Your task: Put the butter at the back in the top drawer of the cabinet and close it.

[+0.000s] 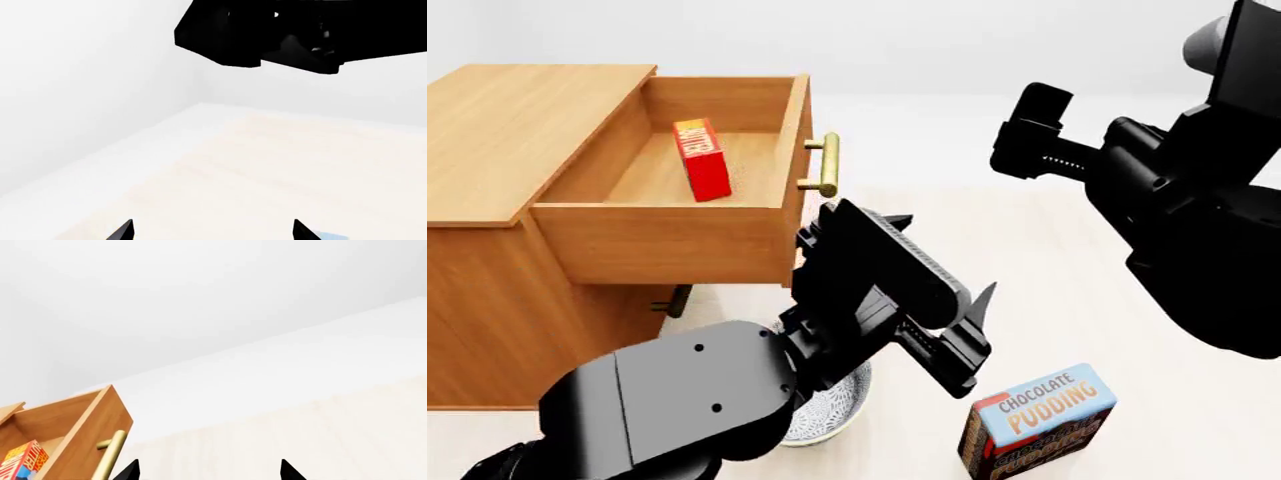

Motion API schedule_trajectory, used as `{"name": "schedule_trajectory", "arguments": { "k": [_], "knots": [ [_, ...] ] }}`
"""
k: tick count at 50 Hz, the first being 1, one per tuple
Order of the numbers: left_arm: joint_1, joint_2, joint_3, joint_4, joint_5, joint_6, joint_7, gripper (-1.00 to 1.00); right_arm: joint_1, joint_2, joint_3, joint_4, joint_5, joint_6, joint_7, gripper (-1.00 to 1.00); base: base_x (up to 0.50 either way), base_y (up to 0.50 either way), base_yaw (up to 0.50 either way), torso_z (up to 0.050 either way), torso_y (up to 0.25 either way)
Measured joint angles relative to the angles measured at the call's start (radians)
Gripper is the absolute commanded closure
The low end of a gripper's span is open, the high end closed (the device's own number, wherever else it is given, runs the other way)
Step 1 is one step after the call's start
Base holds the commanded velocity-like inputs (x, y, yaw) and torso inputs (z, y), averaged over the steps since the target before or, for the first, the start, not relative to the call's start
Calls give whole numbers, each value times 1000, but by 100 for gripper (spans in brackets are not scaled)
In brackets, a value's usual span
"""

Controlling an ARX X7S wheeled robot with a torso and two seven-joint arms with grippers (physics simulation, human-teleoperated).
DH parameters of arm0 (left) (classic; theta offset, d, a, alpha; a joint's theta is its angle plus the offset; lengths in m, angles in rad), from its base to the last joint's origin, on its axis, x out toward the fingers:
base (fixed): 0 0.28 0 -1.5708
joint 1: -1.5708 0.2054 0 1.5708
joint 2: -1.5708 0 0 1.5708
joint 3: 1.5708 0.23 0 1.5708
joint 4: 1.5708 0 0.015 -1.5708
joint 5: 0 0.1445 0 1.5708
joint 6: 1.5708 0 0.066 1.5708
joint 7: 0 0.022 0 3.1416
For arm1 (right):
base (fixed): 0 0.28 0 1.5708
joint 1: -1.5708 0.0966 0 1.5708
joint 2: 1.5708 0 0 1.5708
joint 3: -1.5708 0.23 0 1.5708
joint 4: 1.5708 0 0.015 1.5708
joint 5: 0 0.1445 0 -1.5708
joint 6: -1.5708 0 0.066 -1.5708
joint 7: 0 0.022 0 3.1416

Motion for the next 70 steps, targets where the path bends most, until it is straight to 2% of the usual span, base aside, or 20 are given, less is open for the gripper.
{"name": "schedule_trajectory", "arguments": {
  "k": [17, 28, 46, 60, 70],
  "knots": [
    [0, 63, 14, -207, 179, 91, -86, -100, -5, 8, 1, 0, 2, -4, -8, -100, 0, 0, 0, 0, 0],
    [14, 100, 20, -240, 321, 78, -87, -100, -10, 10, 1, 3, 0, -8, -17, -100, 12, -1, -5, 0, 0],
    [19, 142, 1, -262, 354, 62, -142, -100, -18, 7, -5, 7, -5, -15, -25, -100, 13, -2, -6, 1, 0],
    [26, 185, -40, -294, 346, 70, -255, -100, -19, 4, -9, 8, -6, -18, -27, -100, 14, 0, -2, 1, 0],
    [42, 201, -83, -333, 434, 51, -375, -100, -16, 4, -13, 10, -4, -19, -29, -100, 19, 0, -3, 2, 0]
  ]
}}
